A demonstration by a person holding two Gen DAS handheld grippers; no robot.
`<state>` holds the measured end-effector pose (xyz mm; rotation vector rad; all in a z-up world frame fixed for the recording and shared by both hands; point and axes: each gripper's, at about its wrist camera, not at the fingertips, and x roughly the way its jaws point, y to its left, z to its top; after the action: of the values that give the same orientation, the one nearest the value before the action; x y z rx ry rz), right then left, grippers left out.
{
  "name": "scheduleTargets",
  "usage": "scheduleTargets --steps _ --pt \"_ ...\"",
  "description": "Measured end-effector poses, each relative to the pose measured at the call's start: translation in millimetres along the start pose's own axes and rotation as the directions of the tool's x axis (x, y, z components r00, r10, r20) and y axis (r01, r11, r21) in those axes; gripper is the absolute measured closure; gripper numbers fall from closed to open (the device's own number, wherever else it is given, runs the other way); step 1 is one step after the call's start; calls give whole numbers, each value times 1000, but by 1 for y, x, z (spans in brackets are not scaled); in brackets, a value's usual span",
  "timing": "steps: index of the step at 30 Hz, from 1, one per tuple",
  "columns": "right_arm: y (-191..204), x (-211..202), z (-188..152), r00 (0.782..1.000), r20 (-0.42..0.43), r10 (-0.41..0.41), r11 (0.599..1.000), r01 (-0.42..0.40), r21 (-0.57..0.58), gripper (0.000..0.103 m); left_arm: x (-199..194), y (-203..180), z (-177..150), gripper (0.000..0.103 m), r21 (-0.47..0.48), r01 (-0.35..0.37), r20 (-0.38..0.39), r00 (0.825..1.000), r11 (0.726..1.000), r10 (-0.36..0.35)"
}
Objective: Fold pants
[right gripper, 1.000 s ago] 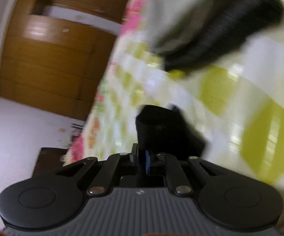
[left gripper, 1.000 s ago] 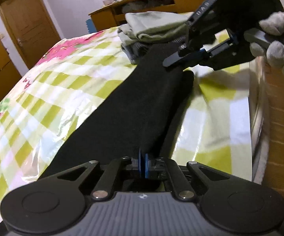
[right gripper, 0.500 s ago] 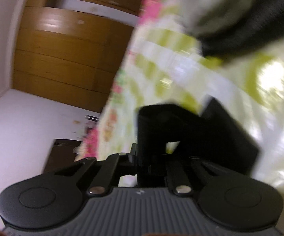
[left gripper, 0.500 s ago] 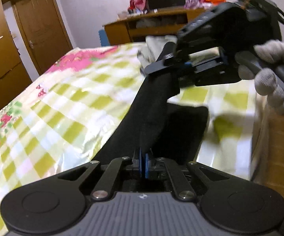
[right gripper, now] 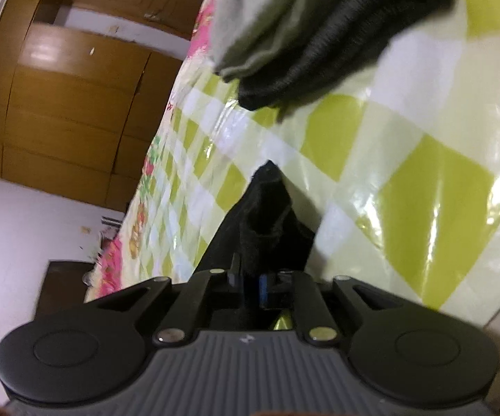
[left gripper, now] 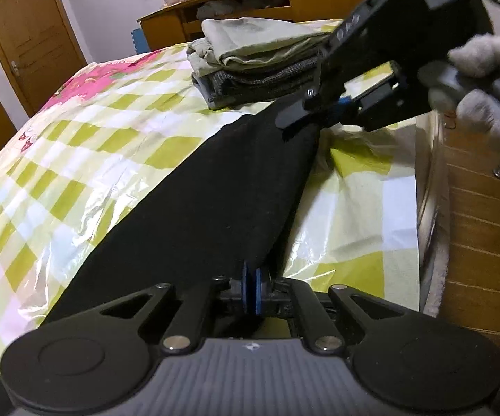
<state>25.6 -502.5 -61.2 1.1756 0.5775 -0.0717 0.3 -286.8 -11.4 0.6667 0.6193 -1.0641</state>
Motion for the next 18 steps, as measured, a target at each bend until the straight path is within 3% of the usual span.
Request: scheduleTargets --steps 2,4,6,11,16,18 --pt "7 -4 -3 1000 -16 4 1000 -4 -12 87 -3 -2 0 85 -1 -3 7 1000 1000 3" --pt "10 -7 -8 999 -44 7 1000 -7 9 63 -8 -3 -1 81 1 -2 16 1000 1000 2" --pt "7 -5 -13 997 -72 14 999 -11 38 52 -13 -2 -1 80 -1 2 24 1000 1000 -2" --pt "9 9 -8 997 -78 11 1000 -10 19 54 -28 4 -3 75 -27 -5 47 999 1000 7" --pt "22 4 -14 991 -93 -98 992 90 -88 54 -34 13 -12 68 -64 -8 48 999 998 11" --pt "17 1 -15 993 -76 -91 994 86 -72 55 -30 16 -16 67 -86 2 34 999 996 1"
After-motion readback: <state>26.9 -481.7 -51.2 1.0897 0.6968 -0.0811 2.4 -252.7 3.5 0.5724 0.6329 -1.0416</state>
